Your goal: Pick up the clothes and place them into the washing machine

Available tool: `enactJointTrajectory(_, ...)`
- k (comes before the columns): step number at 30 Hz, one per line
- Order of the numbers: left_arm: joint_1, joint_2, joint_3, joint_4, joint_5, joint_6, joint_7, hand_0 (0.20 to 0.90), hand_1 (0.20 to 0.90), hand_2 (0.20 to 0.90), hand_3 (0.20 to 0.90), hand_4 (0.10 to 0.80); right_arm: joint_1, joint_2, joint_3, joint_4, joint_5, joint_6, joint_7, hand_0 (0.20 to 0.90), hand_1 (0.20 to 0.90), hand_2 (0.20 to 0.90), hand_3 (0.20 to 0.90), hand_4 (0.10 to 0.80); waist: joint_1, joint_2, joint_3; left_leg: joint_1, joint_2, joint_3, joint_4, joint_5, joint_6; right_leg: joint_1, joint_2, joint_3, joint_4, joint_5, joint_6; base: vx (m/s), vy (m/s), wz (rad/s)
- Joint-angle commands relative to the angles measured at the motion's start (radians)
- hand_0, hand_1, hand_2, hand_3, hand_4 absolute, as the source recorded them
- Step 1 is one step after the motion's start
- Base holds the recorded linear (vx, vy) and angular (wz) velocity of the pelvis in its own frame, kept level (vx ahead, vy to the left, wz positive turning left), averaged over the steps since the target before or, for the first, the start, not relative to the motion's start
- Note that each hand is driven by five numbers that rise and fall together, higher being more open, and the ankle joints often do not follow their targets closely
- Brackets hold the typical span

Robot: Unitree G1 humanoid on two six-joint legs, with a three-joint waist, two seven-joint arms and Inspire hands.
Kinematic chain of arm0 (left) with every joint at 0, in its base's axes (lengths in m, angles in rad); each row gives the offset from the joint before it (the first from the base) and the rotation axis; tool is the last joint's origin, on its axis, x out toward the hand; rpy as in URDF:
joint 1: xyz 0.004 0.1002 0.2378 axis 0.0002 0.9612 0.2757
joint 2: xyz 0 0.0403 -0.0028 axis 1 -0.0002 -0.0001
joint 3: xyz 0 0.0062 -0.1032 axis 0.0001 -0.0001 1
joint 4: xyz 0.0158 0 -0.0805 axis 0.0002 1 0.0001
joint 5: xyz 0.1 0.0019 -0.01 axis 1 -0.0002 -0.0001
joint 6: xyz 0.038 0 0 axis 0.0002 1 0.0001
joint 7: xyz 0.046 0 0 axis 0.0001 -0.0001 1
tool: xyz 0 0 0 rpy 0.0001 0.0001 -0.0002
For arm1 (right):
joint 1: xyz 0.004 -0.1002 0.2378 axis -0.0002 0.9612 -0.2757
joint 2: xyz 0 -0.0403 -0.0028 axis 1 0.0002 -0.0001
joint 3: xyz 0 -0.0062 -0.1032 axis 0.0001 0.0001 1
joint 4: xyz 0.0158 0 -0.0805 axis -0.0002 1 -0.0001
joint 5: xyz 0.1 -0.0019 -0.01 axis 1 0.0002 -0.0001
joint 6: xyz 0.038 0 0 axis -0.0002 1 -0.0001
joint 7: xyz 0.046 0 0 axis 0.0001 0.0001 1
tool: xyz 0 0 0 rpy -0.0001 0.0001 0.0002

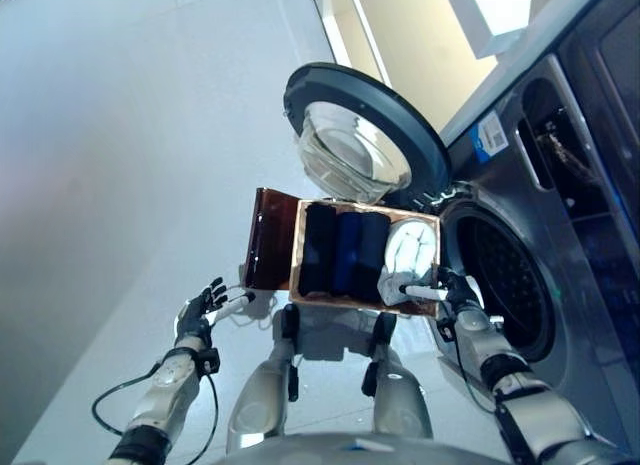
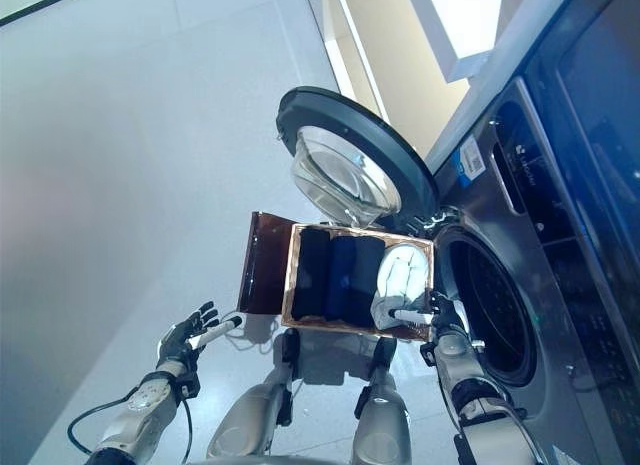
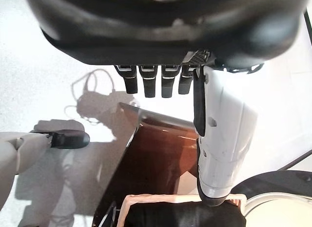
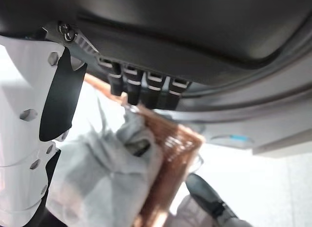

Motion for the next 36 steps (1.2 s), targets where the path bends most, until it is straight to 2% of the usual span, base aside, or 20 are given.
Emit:
enactJointTrajectory(1,0.019,0.061,0.003,-0.050,-0.017,-0.061,0.033,0.900,0.900,0.900,0.900,0.800,-0.043,-0.060,0.031,0.011,0.018,-0.018,-0.052,0.900,0.900,0.900,0.900,0.800,0.011,-0.035,-0.025,-0.023,0.058,-0.047,0.050,0.010,-0.084,-0.086,-0.123,0.097,0.109,0.055,0.069,0.022,-0.005,0.03)
enactJointTrajectory(7,0.007,0.068,-0.003,-0.039,-0.018,-0.067,0.036,0.900,0.900,0.900,0.900,0.800,-0.090,-0.056,0.062,0.076,0.003,-0.009,-0.047,0.900,0.900,0.900,0.900,0.800,0.022,-0.042,-0.024,-0.019,0.054,-0.051,0.058,0.001,-0.083,-0.072,-0.128,0.093,0.107,0.054,0.071,0.000,0.000,0.00)
enactJointTrajectory(17,0.035,0.093,-0.031,-0.107,-0.020,-0.077,0.026,0.900,0.900,0.900,0.900,0.800,-0.215,-0.062,0.063,0.254,-0.024,0.019,-0.070,0.900,0.900,0.900,0.900,0.800,0.072,-0.009,-0.005,-0.053,0.044,-0.063,0.073,0.004,-0.079,-0.078,-0.134,0.077,0.102,0.055,0.071,0.001,0.010,0.07)
enactJointTrajectory(27,0.026,0.100,-0.039,-0.122,-0.028,-0.085,0.033,0.900,0.900,0.900,0.900,0.800,-0.275,-0.082,0.073,0.288,-0.049,0.029,-0.089,0.900,0.900,0.900,0.900,0.800,0.090,-0.002,-0.002,-0.070,0.036,-0.064,0.086,0.001,-0.081,-0.070,-0.141,0.065,0.092,0.056,0.073,0.006,0.004,0.06)
enactJointTrajectory(31,0.023,0.106,-0.035,-0.144,-0.035,-0.091,0.048,0.900,0.900,0.900,0.900,0.800,-0.302,-0.091,0.065,0.294,-0.050,0.027,-0.115,0.900,0.900,0.900,0.900,0.800,0.097,0.004,0.015,-0.097,0.032,-0.062,0.127,-0.019,-0.082,-0.090,-0.141,0.071,0.118,0.044,0.070,-0.027,0.009,0.01)
enactJointTrajectory(36,0.002,0.094,-0.032,-0.120,-0.023,-0.091,0.083,0.900,0.900,0.900,0.900,0.800,-0.282,-0.050,0.049,0.246,-0.043,0.016,-0.165,0.900,0.900,0.900,0.900,0.800,0.071,-0.008,0.039,-0.136,0.030,-0.049,0.191,-0.045,-0.079,-0.128,-0.133,0.095,0.158,0.030,0.060,-0.020,0.019,-0.02)
